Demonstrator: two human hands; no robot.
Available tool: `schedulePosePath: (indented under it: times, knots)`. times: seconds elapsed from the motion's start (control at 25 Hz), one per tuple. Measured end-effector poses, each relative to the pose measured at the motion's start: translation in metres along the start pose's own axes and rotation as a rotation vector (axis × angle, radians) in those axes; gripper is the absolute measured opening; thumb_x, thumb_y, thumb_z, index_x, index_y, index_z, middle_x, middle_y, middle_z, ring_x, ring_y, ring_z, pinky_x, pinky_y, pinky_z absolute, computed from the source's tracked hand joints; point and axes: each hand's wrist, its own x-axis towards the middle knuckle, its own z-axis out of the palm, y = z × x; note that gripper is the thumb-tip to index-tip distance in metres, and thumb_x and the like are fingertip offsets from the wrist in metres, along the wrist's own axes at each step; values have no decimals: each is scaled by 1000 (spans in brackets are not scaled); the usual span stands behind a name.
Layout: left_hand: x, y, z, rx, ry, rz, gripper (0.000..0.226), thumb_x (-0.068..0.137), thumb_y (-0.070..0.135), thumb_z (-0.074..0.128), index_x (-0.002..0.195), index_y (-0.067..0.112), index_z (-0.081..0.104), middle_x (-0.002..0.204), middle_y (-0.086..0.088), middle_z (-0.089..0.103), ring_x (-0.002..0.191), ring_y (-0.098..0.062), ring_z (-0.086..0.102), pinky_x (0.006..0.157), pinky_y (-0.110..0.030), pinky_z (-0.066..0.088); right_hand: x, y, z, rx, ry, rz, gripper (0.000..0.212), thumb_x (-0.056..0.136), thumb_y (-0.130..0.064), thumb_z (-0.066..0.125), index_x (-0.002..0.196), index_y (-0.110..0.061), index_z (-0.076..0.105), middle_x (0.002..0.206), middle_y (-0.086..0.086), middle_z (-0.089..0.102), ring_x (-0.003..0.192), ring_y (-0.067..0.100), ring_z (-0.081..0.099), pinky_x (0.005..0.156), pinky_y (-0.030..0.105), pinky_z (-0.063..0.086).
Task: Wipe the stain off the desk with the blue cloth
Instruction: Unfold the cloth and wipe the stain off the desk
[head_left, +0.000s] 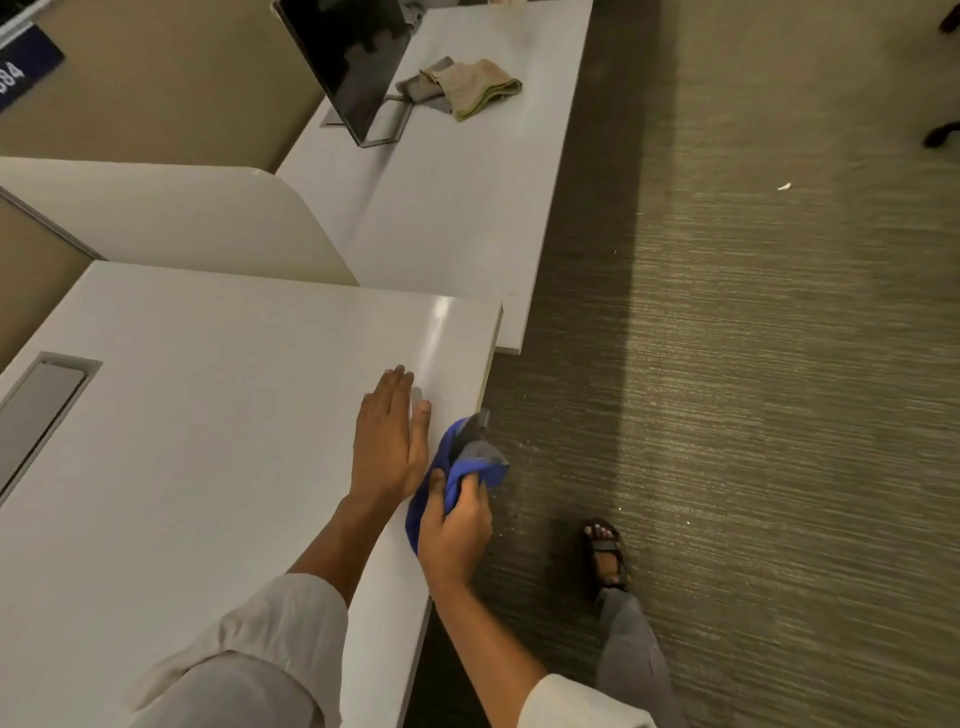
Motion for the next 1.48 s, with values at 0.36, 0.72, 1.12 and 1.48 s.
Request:
schedulePosePath:
  times: [0.36,0.72,1.12,1.48]
  knots:
    - [104,16,7,12,69,-152,66,96,51,20,151,14,29,160,-7,27,148,-24,23,122,-42,14,178,-40,39,-75,20,8,37,98,-36,55,121,-8,60,111,10,70,97,25,68,83,41,59]
    - [146,51,2,23,197,-356,67,95,53,19,150,16,31,160,-6,28,147,-25,24,122,-43,16,337,-76,34,386,-279,448,40,96,-37,61,125,-10,61,118,7,67,111,27,63,100,46,50]
    - [147,89,0,-42,302,-326,61,98,44,21,146,9,38,155,-11,36,144,-28,30,120,-47,22,378,-72,-66,861,-592,709,51,96,-55,47,105,-15,78,109,14,75,95,32,73,74,43,60]
    - [188,63,33,51,358,-619,60,100,47,23,149,13,32,158,-9,30,147,-27,25,122,-44,16,437,-65,11,616,-919,909,50,79,-55,62,106,-17,78,121,14,70,113,36,64,105,55,46]
